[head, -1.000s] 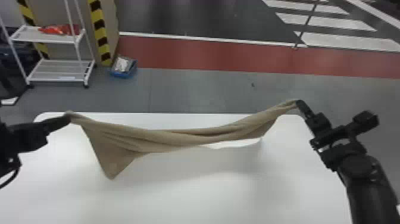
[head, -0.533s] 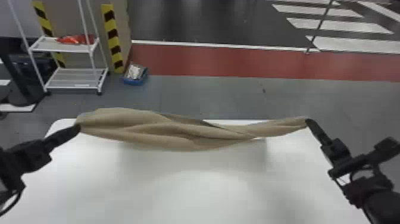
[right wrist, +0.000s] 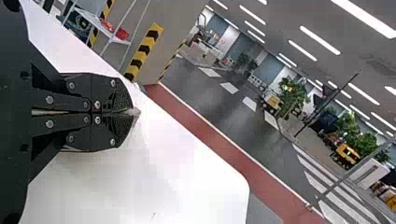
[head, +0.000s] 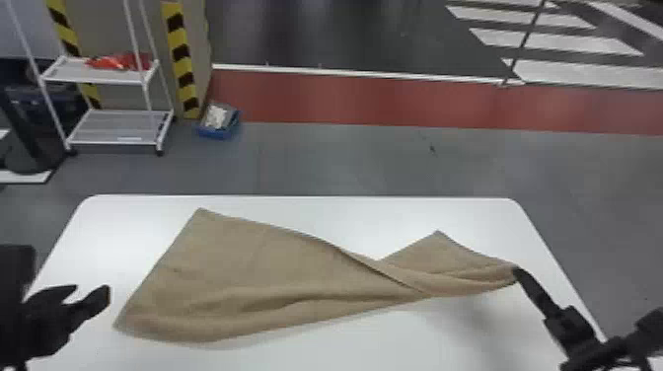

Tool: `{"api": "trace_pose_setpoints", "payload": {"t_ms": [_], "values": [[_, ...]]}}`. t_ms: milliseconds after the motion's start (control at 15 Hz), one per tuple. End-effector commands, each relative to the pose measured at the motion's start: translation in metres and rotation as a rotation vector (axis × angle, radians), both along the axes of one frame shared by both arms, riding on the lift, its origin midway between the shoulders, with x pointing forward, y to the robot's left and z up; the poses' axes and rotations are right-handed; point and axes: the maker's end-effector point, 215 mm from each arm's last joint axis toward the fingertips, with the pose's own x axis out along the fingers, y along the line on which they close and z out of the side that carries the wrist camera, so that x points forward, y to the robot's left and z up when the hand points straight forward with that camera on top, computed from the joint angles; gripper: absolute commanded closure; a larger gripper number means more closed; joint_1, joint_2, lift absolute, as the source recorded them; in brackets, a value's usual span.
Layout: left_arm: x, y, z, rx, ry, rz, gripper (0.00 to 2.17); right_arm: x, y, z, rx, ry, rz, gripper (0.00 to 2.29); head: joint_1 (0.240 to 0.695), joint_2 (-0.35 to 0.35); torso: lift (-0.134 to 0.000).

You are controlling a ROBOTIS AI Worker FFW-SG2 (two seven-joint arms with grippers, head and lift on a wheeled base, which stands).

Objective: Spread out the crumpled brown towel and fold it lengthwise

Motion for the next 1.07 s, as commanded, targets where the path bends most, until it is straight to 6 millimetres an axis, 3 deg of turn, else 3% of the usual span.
{"api": "trace_pose_setpoints", "payload": {"t_ms": [0, 67, 200, 333, 467, 667, 800, 1000], "values": [[0.004, 0.024, 0.024, 0.135, -0.048, 0.098, 0.03, -0.032, -0.021, -0.009, 0.015, 0.033, -0.04, 1.86, 0.695, -0.108, 0.0], [0.007, 0.024, 0.028, 0.137, -0.064, 0.101, 0.03, -0.041, -0.029, -0.012, 0.014, 0.043, -0.052, 1.86, 0.695, -0.098, 0.0], [0.022, -0.009, 0.032, 0.071, -0.083, 0.037, 0.05, -0.056, -0.045, -0.014, 0.019, 0.053, -0.08, 1.86, 0.695, -0.099, 0.0], [0.04, -0.062, 0.023, -0.016, -0.07, -0.059, 0.05, -0.066, -0.049, -0.02, 0.019, 0.066, -0.089, 1.86, 0.695, -0.145, 0.0], [0.064, -0.118, 0.012, -0.036, -0.061, -0.137, 0.05, -0.076, -0.037, -0.028, 0.041, 0.089, -0.075, 1.86, 0.695, -0.221, 0.0], [0.105, -0.187, 0.021, -0.01, -0.195, -0.258, 0.04, -0.093, -0.033, -0.031, 0.029, 0.09, -0.091, 1.86, 0.695, -0.282, 0.0], [0.112, -0.222, 0.008, -0.014, -0.174, -0.307, 0.04, -0.108, -0.042, -0.03, 0.036, 0.089, -0.105, 1.86, 0.695, -0.331, 0.0], [0.12, -0.255, -0.019, 0.015, -0.12, -0.35, 0.1, -0.116, -0.03, -0.019, 0.04, 0.07, -0.08, 1.86, 0.695, -0.35, 0.0]]}}
